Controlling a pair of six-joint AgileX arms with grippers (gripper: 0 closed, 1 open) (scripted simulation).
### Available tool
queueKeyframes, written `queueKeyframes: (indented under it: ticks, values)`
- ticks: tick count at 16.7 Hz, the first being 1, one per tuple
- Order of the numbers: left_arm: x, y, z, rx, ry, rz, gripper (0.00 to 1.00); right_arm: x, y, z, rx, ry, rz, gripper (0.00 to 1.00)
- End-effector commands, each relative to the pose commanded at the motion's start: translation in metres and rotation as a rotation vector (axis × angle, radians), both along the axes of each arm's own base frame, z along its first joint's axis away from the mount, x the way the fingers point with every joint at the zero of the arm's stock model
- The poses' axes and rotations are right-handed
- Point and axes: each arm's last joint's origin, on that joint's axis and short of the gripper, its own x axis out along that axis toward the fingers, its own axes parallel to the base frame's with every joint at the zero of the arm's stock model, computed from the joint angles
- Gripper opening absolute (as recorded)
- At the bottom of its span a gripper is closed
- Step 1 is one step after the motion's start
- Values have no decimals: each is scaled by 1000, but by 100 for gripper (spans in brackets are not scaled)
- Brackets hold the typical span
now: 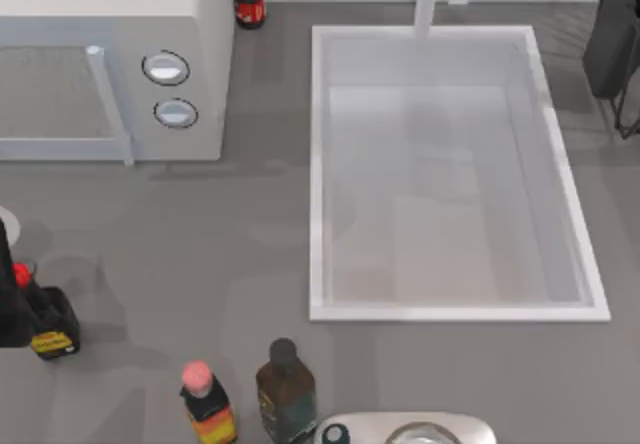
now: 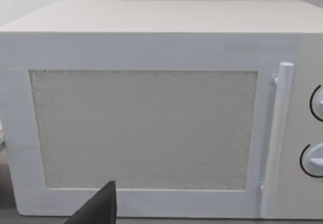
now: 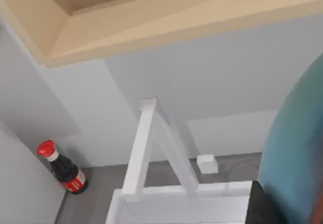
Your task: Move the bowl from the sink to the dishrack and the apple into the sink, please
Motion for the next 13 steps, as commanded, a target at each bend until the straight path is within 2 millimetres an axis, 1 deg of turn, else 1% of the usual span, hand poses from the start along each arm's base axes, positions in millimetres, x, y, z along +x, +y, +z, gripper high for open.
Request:
queueKeyframes:
  ticks: [2, 3, 5, 6, 8, 13]
  values:
    - [0, 0, 0, 0, 0, 0, 100, -7, -42, 7, -95, -156, -73, 0]
    - [0, 0, 0, 0, 0, 0, 100, -12, -59, 10, -146, -218, -108, 0]
    - [0, 0, 0, 0, 0, 0, 100, -22, -86, 13, -237, -307, -168, 0]
    - [0, 0, 0, 0, 0, 0, 100, -26, -95, 15, -273, -335, -190, 0]
    - [0, 0, 0, 0, 0, 0, 100, -30, -105, 16, -312, -363, -214, 0]
    - [0, 0, 0, 0, 0, 0, 100, -29, -106, 15, -313, -361, -216, 0]
